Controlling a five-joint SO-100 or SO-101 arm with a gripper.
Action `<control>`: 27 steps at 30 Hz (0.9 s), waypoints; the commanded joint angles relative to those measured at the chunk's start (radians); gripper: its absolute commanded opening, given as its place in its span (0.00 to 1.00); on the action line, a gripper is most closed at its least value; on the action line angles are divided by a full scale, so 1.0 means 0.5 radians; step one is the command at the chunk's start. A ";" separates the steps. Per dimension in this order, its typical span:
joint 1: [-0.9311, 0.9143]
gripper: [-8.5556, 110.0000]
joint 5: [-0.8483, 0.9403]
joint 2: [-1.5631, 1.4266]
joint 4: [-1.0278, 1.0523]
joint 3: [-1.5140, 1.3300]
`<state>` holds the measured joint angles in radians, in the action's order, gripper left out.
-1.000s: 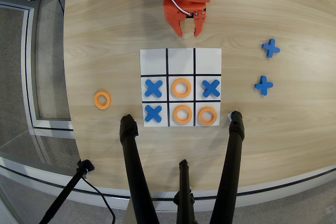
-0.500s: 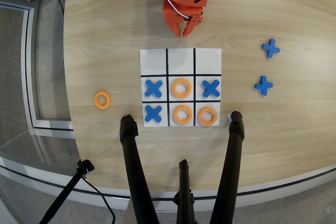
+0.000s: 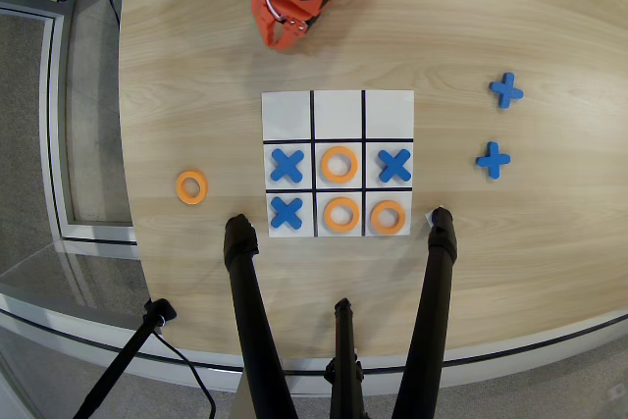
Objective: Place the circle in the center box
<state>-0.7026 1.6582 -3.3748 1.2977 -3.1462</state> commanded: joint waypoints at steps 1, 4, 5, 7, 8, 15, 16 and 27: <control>-0.249 0.07 0.009 -0.037 -0.003 -0.114; -0.546 0.07 0.009 -0.037 -0.003 -0.114; -0.678 0.07 0.009 -0.037 -0.003 -0.114; -0.930 0.07 0.009 -0.037 -0.003 -0.114; -1.058 0.07 0.009 -0.037 -0.003 -0.114; -1.789 0.07 0.009 -0.040 -0.003 -0.114; -1.844 0.07 0.009 -0.040 -0.003 -0.114; -1.896 0.07 0.009 -0.037 0.000 -0.114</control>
<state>-1.6414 1.6582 -3.3748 1.2977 -3.1462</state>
